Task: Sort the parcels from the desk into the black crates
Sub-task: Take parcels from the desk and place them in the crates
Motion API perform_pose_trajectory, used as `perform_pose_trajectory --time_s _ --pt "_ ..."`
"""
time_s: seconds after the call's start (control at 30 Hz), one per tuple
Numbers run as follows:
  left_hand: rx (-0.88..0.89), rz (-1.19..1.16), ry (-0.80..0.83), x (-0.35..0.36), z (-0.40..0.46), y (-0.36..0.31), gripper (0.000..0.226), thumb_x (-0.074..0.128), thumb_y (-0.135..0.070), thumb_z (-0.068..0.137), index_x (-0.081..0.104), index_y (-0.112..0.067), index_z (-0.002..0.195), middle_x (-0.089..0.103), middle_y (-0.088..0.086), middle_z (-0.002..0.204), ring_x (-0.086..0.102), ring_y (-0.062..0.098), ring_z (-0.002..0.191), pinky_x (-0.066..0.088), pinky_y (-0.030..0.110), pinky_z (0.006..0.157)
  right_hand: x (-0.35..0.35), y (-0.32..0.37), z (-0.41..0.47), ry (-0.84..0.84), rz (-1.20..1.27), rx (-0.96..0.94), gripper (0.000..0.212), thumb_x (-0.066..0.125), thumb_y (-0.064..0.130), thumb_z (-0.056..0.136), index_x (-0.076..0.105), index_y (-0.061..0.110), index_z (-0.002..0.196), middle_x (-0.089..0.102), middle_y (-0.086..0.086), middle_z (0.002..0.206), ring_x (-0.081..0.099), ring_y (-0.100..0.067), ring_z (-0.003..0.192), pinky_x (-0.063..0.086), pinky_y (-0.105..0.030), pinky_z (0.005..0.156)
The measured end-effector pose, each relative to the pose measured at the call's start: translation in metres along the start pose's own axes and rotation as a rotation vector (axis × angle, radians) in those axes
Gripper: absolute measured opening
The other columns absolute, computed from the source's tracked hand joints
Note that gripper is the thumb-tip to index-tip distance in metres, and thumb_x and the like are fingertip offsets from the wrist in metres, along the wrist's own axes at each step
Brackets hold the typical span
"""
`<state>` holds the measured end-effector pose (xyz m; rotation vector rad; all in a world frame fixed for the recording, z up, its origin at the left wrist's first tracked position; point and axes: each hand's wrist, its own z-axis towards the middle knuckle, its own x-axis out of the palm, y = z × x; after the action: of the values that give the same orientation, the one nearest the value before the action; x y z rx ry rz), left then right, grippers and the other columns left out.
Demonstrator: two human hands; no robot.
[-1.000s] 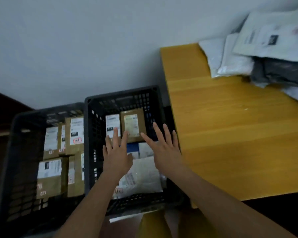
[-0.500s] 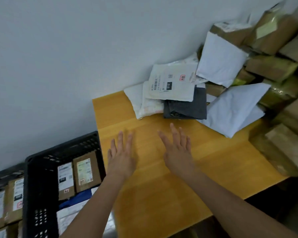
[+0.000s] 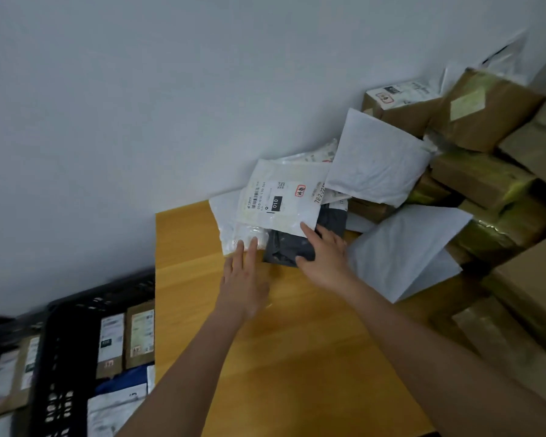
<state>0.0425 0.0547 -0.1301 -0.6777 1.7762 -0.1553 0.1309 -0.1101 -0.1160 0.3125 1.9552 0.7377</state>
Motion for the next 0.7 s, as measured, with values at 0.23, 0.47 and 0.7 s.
perform_pose_trajectory --time_s 0.23,0.47,0.7 --pt "-0.309 -0.604 -0.038 -0.023 0.001 -0.013 0.068 0.055 -0.031 0.100 0.020 -0.012 0.154 0.032 0.006 0.155 0.033 0.023 0.141 0.034 0.037 0.111 -0.004 0.018 -0.011 -0.026 0.437 0.056 0.045 0.056 0.016 0.098 0.051 0.015 0.143 0.049 0.003 0.142 0.048 -0.015 0.123 0.048 -0.019 0.089" --pt "-0.638 -1.508 -0.057 -0.022 0.003 -0.024 0.062 0.060 -0.019 0.098 0.027 -0.013 0.150 0.065 0.010 0.124 0.068 0.025 0.097 0.055 0.041 0.086 0.000 0.010 -0.034 0.325 0.769 0.259 0.020 0.072 0.026 0.089 0.075 0.020 0.107 0.071 0.007 0.115 0.059 -0.010 0.116 0.042 -0.032 0.106" --pt "-0.677 -1.583 -0.121 -0.021 -0.013 0.000 0.046 0.053 0.006 0.095 0.049 -0.017 0.135 0.070 0.004 0.107 0.065 0.020 0.083 0.051 0.033 0.069 -0.012 -0.002 -0.039 0.364 0.641 0.279 0.012 0.066 0.022 0.093 0.072 0.015 0.100 0.074 0.000 0.106 0.067 -0.011 0.104 0.049 -0.033 0.096"
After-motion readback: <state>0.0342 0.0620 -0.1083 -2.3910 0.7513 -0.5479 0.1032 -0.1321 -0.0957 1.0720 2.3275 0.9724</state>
